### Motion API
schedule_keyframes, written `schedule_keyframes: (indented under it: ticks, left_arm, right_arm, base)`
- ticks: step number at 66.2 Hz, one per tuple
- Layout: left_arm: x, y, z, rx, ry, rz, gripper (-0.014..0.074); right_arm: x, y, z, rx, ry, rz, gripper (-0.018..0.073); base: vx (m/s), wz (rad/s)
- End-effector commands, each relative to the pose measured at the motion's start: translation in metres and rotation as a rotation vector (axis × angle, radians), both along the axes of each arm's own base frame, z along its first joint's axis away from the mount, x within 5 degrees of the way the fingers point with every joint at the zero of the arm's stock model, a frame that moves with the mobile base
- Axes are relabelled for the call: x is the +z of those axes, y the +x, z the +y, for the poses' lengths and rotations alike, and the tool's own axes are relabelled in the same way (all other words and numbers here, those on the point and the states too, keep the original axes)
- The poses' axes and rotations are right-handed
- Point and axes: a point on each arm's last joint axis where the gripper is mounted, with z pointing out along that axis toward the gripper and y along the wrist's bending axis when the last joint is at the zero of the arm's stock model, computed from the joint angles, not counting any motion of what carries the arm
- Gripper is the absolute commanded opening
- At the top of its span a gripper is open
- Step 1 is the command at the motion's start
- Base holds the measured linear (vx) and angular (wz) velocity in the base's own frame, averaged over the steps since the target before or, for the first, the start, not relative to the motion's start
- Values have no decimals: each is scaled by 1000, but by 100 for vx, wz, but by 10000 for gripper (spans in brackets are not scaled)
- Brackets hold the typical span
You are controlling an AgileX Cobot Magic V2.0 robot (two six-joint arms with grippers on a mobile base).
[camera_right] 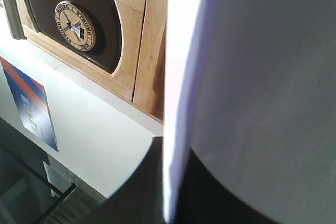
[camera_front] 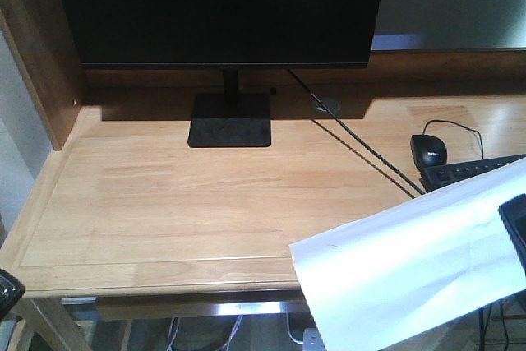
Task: Grab stapler and paper to desk for stapling
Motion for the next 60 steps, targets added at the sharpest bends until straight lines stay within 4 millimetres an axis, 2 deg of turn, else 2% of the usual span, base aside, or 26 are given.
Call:
schedule_keyframes:
  ticks: [1, 60]
  left_arm:
    - [19, 2, 0, 7, -65, -117, -7]
    - [19, 2, 0, 7, -65, -117, -7]
  right_arm:
    - [4, -3, 0, 11, 23, -58, -5]
    - [4, -3, 0, 11, 23, -58, -5]
  base:
    - [3, 1]
    - [2, 1]
